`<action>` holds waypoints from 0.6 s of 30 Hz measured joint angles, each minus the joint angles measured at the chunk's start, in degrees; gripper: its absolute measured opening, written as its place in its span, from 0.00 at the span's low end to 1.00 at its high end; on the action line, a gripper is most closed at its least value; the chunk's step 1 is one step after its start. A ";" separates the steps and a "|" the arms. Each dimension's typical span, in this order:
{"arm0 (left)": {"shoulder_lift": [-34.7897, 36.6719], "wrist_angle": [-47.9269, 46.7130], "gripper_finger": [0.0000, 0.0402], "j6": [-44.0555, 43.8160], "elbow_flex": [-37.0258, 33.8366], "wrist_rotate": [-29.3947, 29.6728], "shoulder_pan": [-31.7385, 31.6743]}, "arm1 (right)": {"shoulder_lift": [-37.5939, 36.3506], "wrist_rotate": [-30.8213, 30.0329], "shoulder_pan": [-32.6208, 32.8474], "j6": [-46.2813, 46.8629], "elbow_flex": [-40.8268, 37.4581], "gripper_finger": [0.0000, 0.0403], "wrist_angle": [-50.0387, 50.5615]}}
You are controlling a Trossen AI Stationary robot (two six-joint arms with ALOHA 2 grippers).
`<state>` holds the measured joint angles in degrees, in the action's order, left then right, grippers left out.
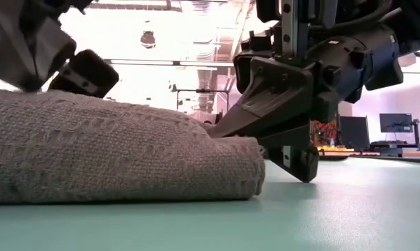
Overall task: Roll towel
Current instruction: Roll the gray towel
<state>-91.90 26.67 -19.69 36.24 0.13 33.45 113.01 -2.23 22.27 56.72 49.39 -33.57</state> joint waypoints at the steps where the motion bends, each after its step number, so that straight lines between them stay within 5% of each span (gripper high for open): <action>1: 0.00 -1.52 0.00 -0.53 0.15 0.96 0.09 | 0.02 0.09 -0.08 -0.97 0.00 0.08 0.03; 9: 0.00 -7.54 0.00 -4.22 0.19 5.28 0.14 | -0.05 1.18 -0.95 -4.72 -0.09 0.18 -2.50; 18: 0.02 -13.55 0.00 -8.74 0.19 9.85 0.14 | -7.02 13.45 -7.12 -16.81 -0.22 0.30 5.20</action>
<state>-91.88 13.12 -28.43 36.42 9.98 33.58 105.99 11.21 15.15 39.91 49.16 -28.36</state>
